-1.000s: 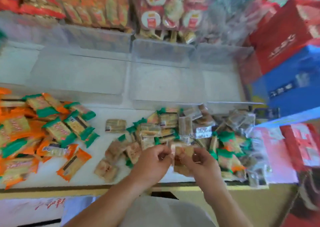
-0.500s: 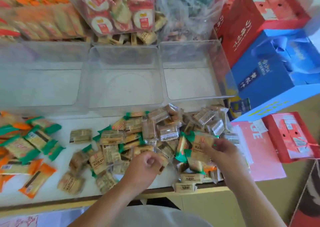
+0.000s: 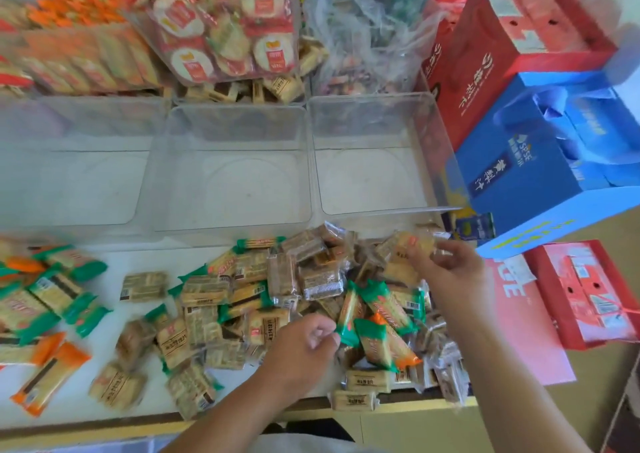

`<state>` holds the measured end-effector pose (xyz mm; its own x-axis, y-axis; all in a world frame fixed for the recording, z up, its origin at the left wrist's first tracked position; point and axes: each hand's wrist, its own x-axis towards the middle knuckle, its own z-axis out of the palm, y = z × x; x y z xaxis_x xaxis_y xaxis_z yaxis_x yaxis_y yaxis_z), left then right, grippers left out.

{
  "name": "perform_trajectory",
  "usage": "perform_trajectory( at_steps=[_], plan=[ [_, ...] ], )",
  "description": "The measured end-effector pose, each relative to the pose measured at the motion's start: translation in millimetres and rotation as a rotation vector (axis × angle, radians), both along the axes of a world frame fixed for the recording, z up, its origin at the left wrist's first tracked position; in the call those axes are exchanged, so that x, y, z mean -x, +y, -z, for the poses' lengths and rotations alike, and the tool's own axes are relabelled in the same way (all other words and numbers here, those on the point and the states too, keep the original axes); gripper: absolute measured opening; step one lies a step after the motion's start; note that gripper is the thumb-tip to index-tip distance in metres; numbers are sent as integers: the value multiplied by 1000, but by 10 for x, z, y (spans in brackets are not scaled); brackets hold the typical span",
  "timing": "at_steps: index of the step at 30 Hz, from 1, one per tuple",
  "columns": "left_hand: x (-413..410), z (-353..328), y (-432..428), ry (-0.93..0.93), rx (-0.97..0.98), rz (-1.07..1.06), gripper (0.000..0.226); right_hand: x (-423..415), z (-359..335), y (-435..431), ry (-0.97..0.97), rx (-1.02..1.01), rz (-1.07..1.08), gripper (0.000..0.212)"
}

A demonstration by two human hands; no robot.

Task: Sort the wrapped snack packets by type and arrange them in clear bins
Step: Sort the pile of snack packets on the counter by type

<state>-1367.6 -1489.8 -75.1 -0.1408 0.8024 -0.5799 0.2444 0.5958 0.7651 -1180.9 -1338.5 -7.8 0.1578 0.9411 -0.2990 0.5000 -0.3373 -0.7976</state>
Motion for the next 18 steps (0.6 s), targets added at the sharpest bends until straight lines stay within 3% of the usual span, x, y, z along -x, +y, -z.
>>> perform_trajectory(
  at_steps=[4, 10, 14, 18],
  plan=[
    [17, 20, 19, 36, 5, 11, 25, 184, 250, 432, -87, 111, -39, 56],
    [-8, 38, 36, 133, -31, 4, 21, 286, 423, 657, -33, 179, -1, 66],
    [-123, 76, 92, 201, -53, 41, 29, 88, 223, 533, -53, 79, -54, 31],
    [-301, 229, 263, 298, -103, 169, 74, -203, 277, -69, -8, 57, -119, 8]
  ],
)
